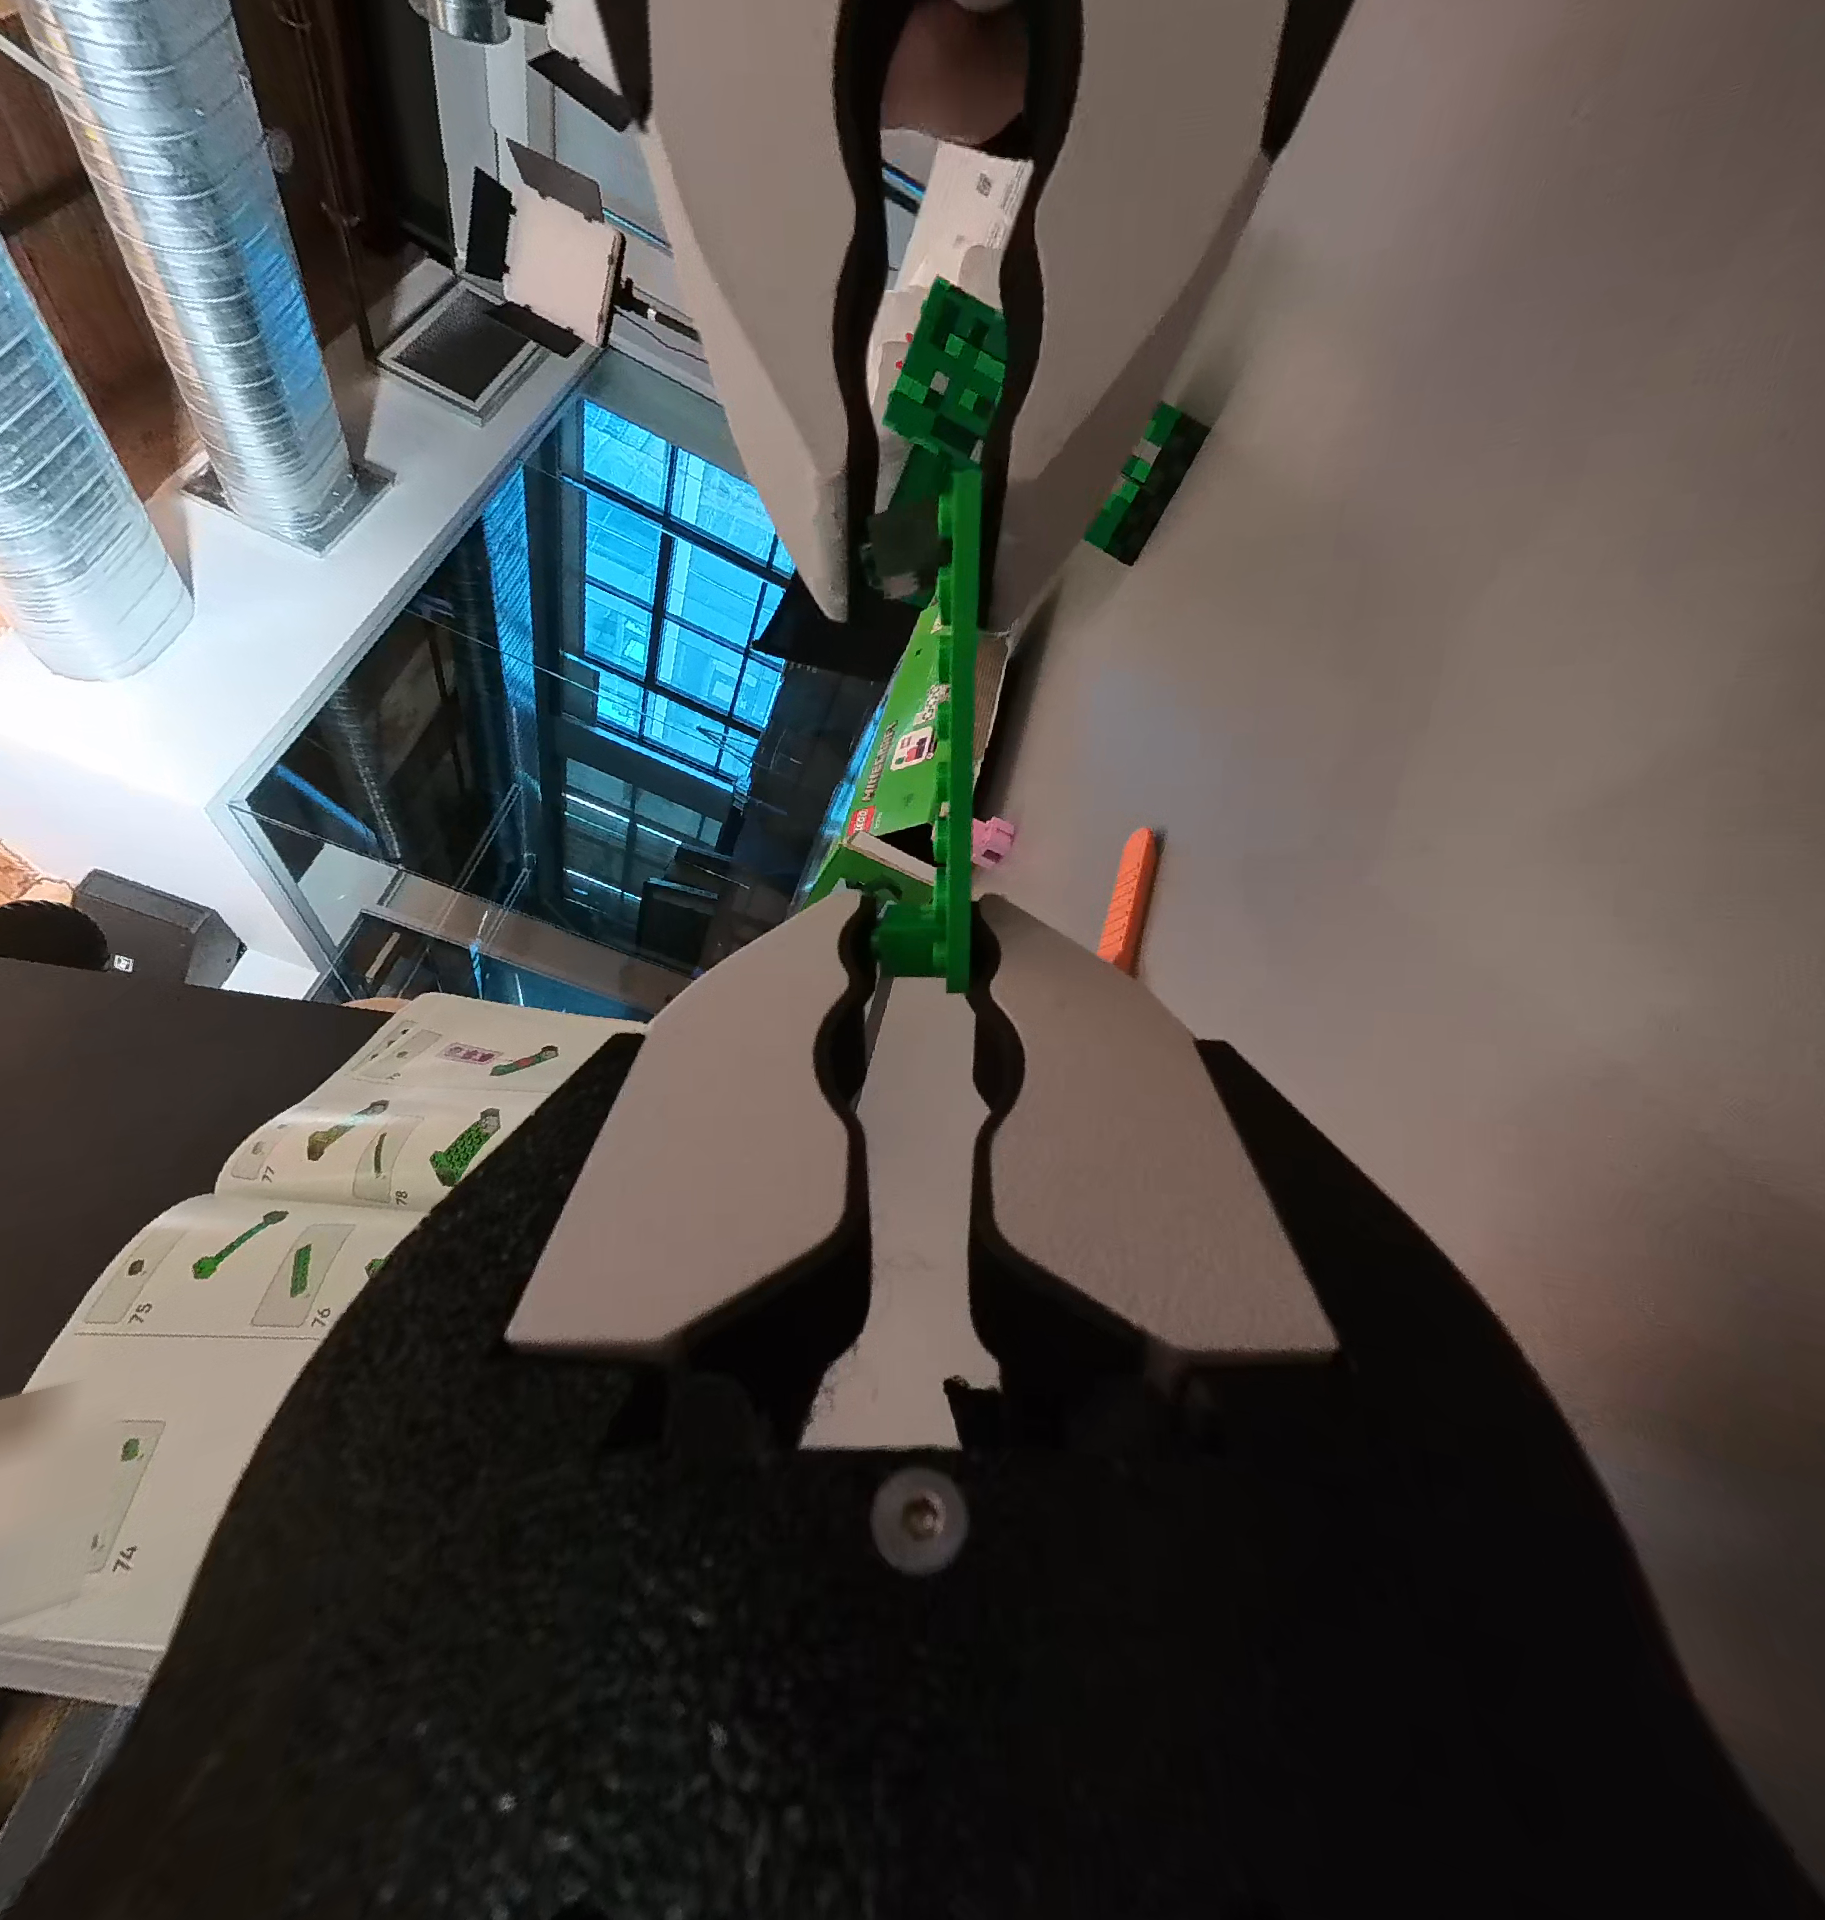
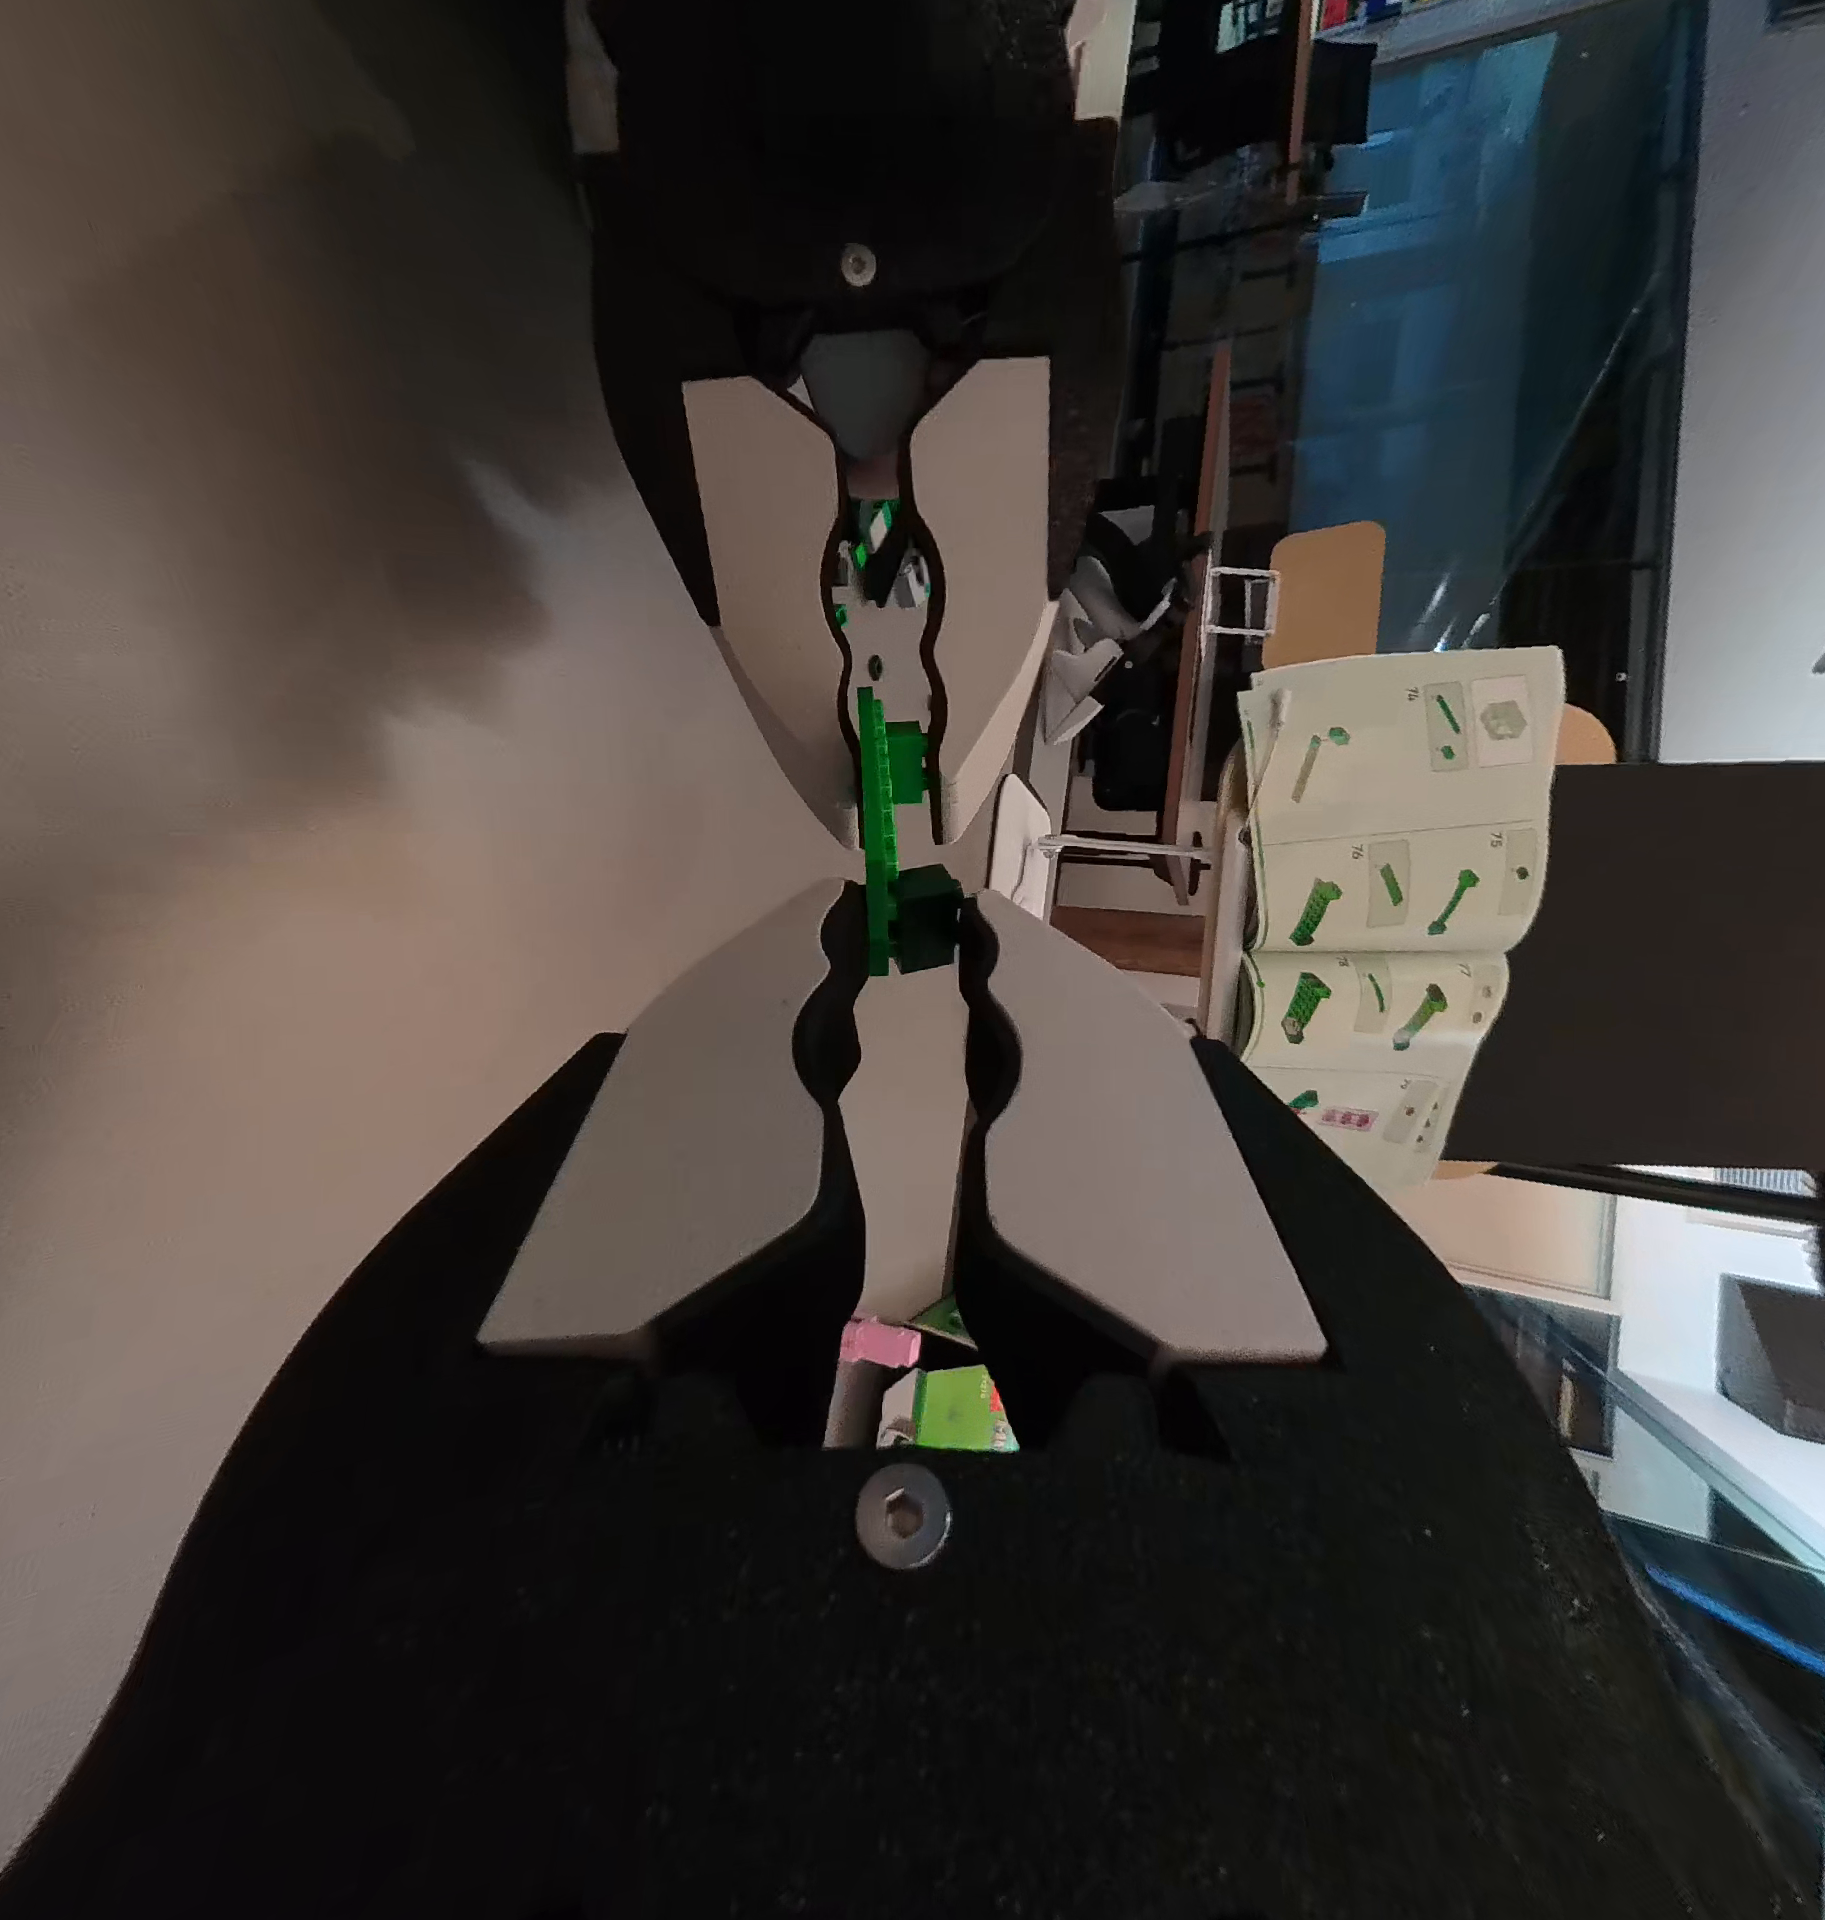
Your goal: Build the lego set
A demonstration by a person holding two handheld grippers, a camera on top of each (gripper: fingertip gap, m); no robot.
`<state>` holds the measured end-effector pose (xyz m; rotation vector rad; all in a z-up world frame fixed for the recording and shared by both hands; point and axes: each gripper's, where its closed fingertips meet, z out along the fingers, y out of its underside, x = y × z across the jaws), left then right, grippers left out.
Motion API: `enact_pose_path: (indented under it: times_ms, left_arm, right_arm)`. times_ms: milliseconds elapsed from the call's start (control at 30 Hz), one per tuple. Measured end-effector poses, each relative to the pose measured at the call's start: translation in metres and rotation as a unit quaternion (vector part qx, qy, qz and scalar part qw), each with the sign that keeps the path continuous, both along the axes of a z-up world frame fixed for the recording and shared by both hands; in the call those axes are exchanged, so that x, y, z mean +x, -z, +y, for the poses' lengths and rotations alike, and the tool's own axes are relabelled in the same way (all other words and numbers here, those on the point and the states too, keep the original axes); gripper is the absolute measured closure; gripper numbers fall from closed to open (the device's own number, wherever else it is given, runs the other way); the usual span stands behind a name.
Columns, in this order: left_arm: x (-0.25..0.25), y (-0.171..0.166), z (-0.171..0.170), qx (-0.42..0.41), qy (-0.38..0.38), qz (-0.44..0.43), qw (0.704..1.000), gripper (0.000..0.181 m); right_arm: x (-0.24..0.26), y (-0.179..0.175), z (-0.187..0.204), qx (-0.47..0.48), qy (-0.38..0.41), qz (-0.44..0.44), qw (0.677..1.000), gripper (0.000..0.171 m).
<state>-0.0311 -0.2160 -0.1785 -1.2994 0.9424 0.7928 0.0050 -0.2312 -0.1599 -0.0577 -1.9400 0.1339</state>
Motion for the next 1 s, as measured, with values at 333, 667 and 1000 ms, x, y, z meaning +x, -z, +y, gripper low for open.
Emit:
enact_pose_path:
  times_ms: [333, 667, 1000]
  left_arm:
    - [0.002, 0.005, 0.002, -0.011, 0.001, 0.004, 1.000, 0.166]
    - [0.029, 0.000, -0.002, 0.012, 0.016, 0.055, 0.998, 0.154]
    - [0.029, -0.005, 0.001, 0.038, -0.037, 0.104, 0.993, 0.166]
  right_arm:
    - [0.001, 0.007, 0.003, -0.017, -0.003, 0.011, 1.000, 0.155]
    - [-0.005, 0.018, 0.016, -0.003, 0.025, -0.008, 1.000, 0.155]
    - [-0.008, 0.014, 0.015, -0.002, 0.039, 0.005, 0.999, 0.155]
